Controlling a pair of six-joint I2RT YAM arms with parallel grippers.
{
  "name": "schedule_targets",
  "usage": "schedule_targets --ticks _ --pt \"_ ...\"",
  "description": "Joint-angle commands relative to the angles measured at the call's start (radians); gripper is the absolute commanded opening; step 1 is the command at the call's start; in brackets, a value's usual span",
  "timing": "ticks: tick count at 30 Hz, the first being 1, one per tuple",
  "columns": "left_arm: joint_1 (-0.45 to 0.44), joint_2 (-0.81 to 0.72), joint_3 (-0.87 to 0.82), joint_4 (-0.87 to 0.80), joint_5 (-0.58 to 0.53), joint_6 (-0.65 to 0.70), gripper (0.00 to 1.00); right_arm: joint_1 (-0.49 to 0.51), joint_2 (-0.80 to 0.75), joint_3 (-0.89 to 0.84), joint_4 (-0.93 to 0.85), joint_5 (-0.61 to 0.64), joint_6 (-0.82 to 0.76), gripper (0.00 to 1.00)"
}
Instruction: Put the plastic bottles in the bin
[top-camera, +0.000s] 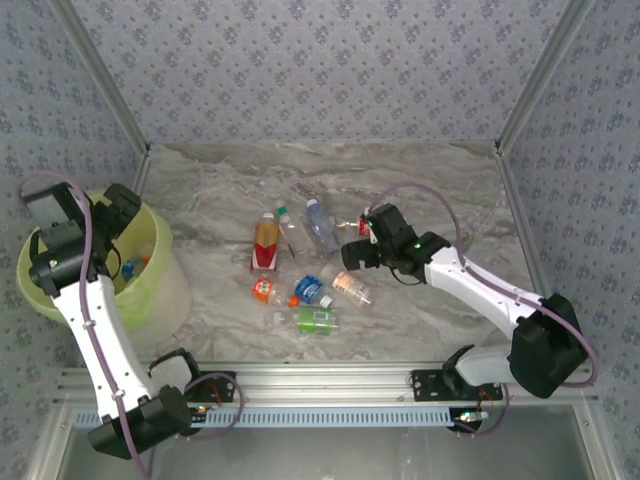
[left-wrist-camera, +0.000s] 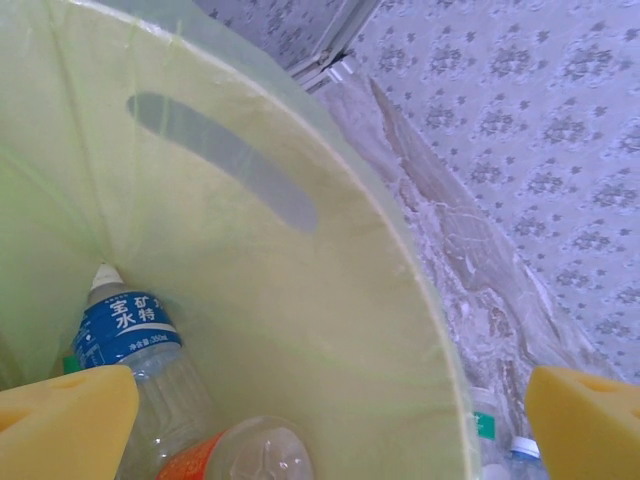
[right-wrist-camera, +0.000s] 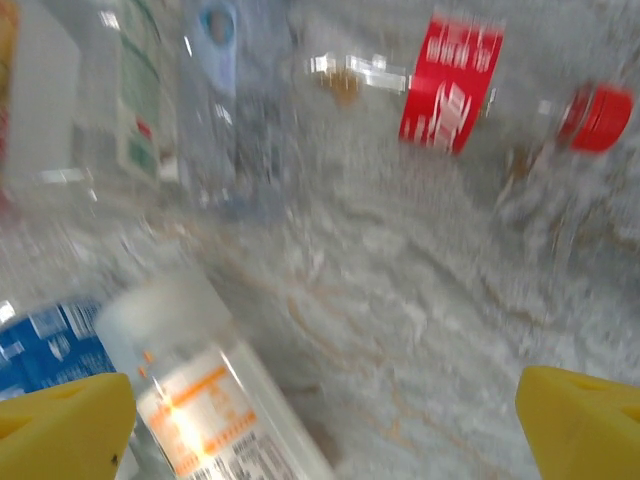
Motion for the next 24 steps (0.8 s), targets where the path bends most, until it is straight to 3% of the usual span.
schedule_targets --ticks 1,8,10,13,18,24 --pt "-0.001 -0.049 0.04 0.03 0.093 0.028 0.99 -0.004 0.003 -0.036 -0.11 -0.058 -0.012 1.0" --pt "-0.011 -0.104 0.02 0.219 0.439 -0.002 0.99 0.027 0.016 -0.085 -0.122 -0.034 -0.003 0.99" --pt "-0.057 -0.095 0.033 0.228 0.472 -0.007 0.99 0.036 0.027 -0.092 -0.121 -0.035 -0.004 0.98" --pt "-0.199 -0.086 0.059 0.21 0.415 0.025 0.99 0.049 0.055 -0.104 -0.122 -0.01 0.005 0.97" --pt "-0.467 -0.045 0.102 0.179 0.23 0.097 0.99 0.071 0.098 -0.122 -0.096 -0.026 0.005 0.97" --pt "-0.62 0.032 0.107 0.199 0.162 0.112 0.99 0.099 0.17 -0.116 -0.103 -0.009 0.001 0.96"
